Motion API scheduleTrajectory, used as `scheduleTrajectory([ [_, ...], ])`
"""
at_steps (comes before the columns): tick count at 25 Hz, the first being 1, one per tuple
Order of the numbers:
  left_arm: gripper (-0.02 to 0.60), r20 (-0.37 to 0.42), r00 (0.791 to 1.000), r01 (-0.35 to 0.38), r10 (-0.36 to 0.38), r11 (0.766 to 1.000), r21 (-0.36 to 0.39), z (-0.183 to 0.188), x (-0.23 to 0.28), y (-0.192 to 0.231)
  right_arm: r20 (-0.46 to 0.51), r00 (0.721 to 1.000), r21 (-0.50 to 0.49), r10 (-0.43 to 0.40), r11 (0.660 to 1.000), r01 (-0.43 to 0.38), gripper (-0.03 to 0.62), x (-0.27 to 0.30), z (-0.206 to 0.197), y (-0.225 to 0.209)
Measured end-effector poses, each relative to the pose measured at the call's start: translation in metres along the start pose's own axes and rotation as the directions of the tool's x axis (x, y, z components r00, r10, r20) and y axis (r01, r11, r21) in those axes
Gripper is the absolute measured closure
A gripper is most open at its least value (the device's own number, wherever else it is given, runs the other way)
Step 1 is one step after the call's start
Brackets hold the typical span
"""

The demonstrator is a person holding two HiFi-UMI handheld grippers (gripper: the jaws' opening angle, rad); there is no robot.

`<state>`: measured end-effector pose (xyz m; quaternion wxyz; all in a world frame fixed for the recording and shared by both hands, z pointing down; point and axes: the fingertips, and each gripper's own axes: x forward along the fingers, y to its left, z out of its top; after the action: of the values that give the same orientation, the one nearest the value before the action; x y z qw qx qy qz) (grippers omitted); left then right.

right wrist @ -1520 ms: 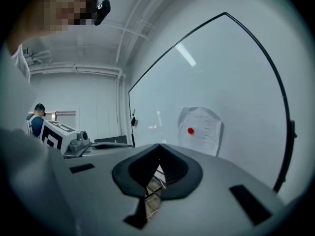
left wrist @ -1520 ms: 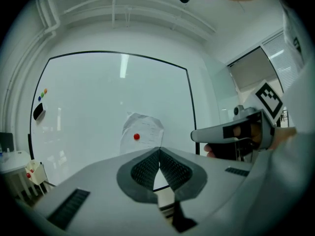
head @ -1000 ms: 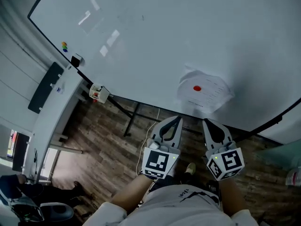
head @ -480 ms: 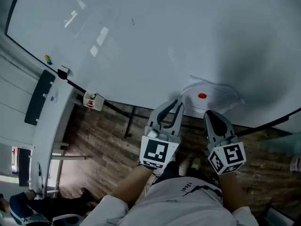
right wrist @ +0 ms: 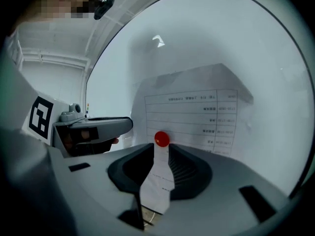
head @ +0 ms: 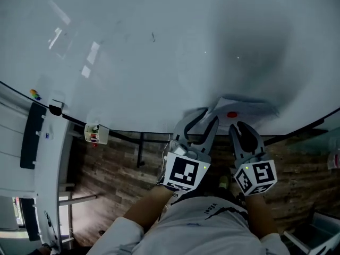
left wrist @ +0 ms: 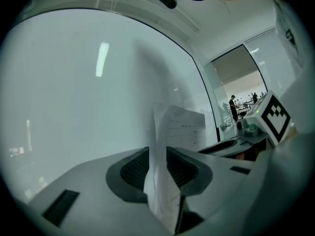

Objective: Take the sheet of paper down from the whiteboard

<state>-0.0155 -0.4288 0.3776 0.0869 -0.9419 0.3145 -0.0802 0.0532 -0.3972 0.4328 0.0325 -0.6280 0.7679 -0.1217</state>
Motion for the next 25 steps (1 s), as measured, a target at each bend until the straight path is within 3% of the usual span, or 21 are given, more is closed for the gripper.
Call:
scheduleTrajectory([
  [12,0.496,-0.025,0.996,0.084,-0.083,0.994,0.068,0.004,0.013,-0.006,0.044,0.992,-0.026,-0.117,0.993,0.119,0.503,0.011,0.004,-0.002],
  [16,0.563,-0.024,0.997,0.081,-0.079,0.992,0.094,0.004,0.013,-0.002,0.077,0.982,-0.036,-0.174,0.984,0.177,0.483,0.015,0.008,-0.001],
  [25,0.568,-0.007,0.992,0.125,-0.125,0.989,0.083,0.004,0.011,-0.004,0.095,0.951,-0.039,-0.293,0.954,0.297,0.461,0.022,0.011,-0.003],
])
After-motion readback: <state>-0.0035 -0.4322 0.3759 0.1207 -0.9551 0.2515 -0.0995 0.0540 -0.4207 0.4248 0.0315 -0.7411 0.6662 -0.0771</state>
